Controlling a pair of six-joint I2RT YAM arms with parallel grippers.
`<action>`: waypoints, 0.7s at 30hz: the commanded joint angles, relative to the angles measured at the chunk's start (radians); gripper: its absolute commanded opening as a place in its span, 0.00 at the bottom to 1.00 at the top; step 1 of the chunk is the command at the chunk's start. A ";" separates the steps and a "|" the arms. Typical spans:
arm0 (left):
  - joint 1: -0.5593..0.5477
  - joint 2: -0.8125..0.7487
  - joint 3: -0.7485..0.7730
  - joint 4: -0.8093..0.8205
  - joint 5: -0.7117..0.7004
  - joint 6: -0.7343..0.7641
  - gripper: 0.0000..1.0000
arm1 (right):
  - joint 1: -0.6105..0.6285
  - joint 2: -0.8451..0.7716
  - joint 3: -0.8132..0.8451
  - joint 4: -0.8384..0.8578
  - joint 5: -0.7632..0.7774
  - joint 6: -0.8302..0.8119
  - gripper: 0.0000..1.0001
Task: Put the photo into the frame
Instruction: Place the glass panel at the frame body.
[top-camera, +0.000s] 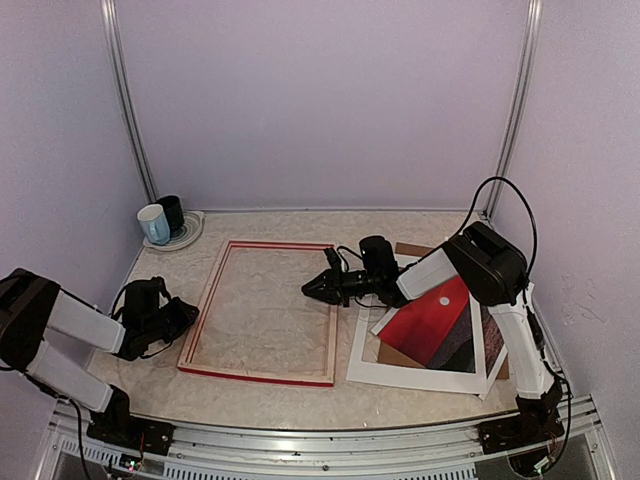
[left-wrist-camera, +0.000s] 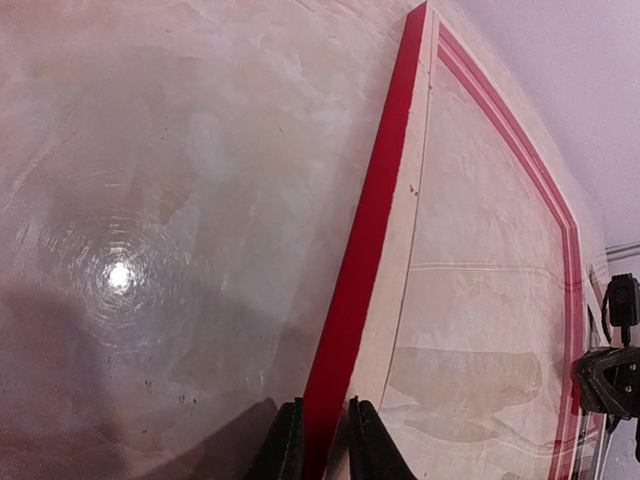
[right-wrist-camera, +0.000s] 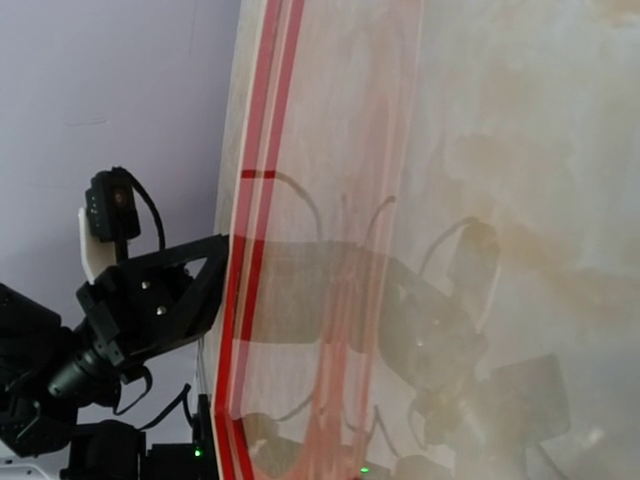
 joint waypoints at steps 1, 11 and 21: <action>-0.008 0.018 0.002 -0.093 -0.029 0.018 0.17 | 0.013 -0.036 -0.013 -0.017 -0.001 0.004 0.12; -0.011 0.021 0.006 -0.098 -0.032 0.019 0.17 | 0.016 -0.047 -0.024 -0.019 0.009 0.005 0.12; -0.010 0.020 0.007 -0.101 -0.034 0.019 0.17 | 0.016 -0.051 -0.035 -0.016 0.016 0.011 0.12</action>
